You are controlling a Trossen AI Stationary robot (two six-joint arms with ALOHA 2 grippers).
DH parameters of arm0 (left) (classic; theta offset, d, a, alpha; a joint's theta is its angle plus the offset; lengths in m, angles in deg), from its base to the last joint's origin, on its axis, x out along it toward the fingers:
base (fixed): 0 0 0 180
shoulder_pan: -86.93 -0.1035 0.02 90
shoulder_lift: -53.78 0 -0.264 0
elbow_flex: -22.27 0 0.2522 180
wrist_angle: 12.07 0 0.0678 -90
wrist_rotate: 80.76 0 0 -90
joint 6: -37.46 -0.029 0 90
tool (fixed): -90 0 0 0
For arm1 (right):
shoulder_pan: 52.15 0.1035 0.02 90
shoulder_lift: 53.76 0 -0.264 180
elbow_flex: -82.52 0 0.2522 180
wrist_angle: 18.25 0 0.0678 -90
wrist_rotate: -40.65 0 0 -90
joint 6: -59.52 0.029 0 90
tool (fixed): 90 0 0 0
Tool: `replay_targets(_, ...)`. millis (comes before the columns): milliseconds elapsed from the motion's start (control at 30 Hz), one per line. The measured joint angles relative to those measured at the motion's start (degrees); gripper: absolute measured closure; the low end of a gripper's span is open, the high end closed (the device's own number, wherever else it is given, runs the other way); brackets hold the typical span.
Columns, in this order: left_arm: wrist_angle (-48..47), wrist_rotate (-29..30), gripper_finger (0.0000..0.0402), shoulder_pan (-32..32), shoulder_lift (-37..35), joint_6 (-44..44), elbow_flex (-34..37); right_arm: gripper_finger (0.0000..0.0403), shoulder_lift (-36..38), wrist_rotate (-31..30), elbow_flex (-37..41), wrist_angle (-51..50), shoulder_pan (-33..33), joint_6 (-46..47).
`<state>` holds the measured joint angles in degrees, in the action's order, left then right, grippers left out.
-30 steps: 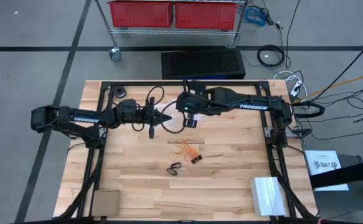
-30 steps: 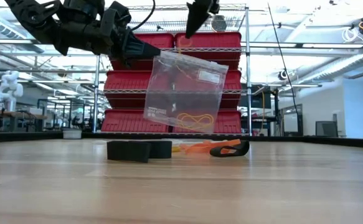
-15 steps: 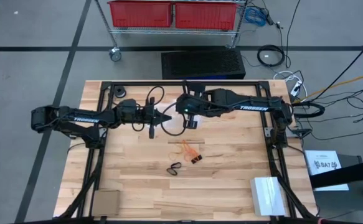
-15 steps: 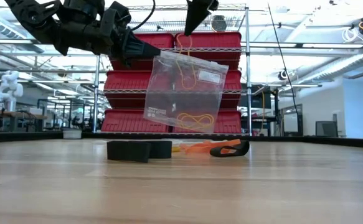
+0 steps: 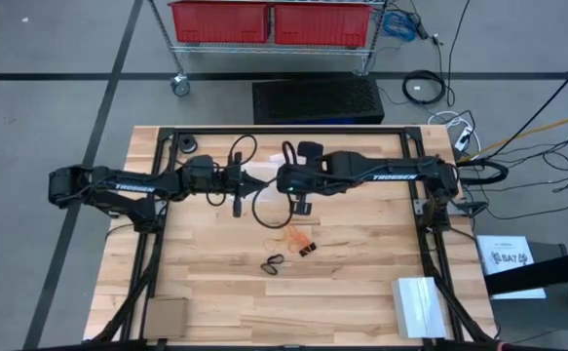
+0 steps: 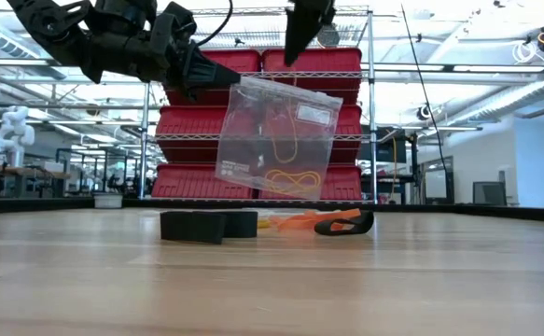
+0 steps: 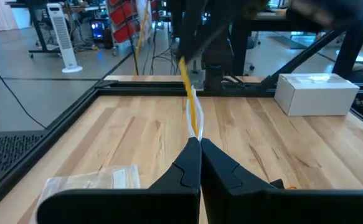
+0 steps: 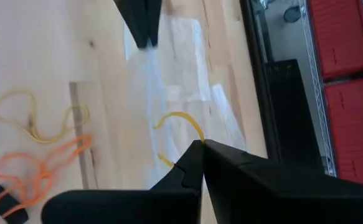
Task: Sort rubber bands
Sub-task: Put the yellow rubber band into the right transparent zip lock bag
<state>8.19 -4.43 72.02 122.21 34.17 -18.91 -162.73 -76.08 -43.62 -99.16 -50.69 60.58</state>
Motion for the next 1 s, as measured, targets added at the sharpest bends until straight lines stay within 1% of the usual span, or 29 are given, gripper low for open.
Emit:
replay_targets(167,0.0,0.0,0.04,0.0,0.0,0.0,0.0,0.0403,0.0,0.2,3.3,2.5,0.0,-0.6)
replay_targets(300,0.0,0.0,0.04,0.0,0.0,0.0,0.0,0.0403,-0.1,3.5,5.1,4.9,-0.3,-0.7)
replay_targets(367,0.1,0.0,0.04,0.0,0.0,0.0,0.0,0.0403,-0.1,4.4,5.4,5.7,-0.4,-0.9)
replay_targets(567,0.1,0.0,0.04,0.0,0.0,0.0,0.0,0.0403,-0.1,4.7,5.8,6.1,-1.0,-0.6)
replay_targets(633,0.1,0.0,0.04,0.0,0.0,0.0,0.0,0.0399,0.0,6.3,5.8,6.2,-1.2,-0.3)
replay_targets(733,0.1,0.0,0.04,0.0,0.0,0.0,0.0,0.0379,0.0,9.3,5.8,7.8,-1.5,0.3)
replay_targets(833,0.1,0.0,0.04,0.0,0.0,0.0,0.0,0.0348,-0.1,9.7,5.6,8.9,-1.4,0.4)
replay_targets(1000,0.0,0.0,0.04,0.0,0.0,0.0,0.0,0.0293,0.0,10.6,2.6,8.4,-1.4,0.3)
